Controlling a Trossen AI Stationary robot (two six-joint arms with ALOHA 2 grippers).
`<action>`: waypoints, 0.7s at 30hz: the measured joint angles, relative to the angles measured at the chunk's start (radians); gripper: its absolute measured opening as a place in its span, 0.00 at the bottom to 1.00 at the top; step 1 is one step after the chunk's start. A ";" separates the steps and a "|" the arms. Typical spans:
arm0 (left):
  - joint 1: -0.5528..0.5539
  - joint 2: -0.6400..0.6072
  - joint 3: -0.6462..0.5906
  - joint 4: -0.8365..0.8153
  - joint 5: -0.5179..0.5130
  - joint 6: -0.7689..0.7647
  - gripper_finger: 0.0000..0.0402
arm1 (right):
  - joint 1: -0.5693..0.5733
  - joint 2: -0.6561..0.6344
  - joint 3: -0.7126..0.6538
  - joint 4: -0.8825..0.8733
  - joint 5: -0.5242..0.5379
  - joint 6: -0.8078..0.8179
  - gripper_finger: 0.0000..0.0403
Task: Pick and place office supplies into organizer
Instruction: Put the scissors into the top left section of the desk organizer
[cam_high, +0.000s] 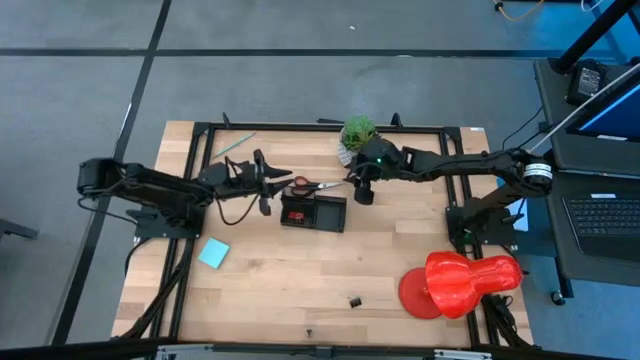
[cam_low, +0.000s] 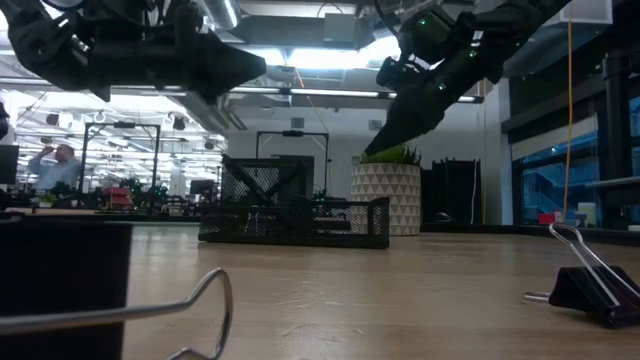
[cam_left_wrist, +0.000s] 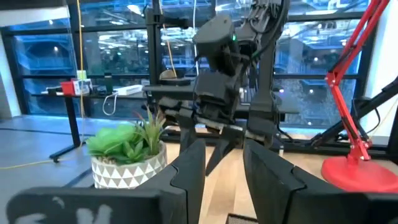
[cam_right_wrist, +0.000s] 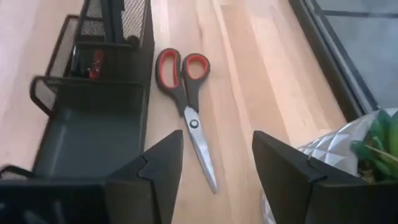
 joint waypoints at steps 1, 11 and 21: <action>0.000 -0.009 0.000 -0.010 0.000 0.000 0.25 | -0.003 0.000 0.000 0.000 -0.001 -0.002 0.48; 0.000 -0.031 0.000 -0.100 -0.031 0.008 0.25 | -0.043 0.085 0.000 0.112 0.033 -0.031 0.48; 0.022 -0.031 0.000 -0.101 -0.046 0.019 0.26 | -0.053 0.271 0.130 0.129 -0.076 -0.108 0.48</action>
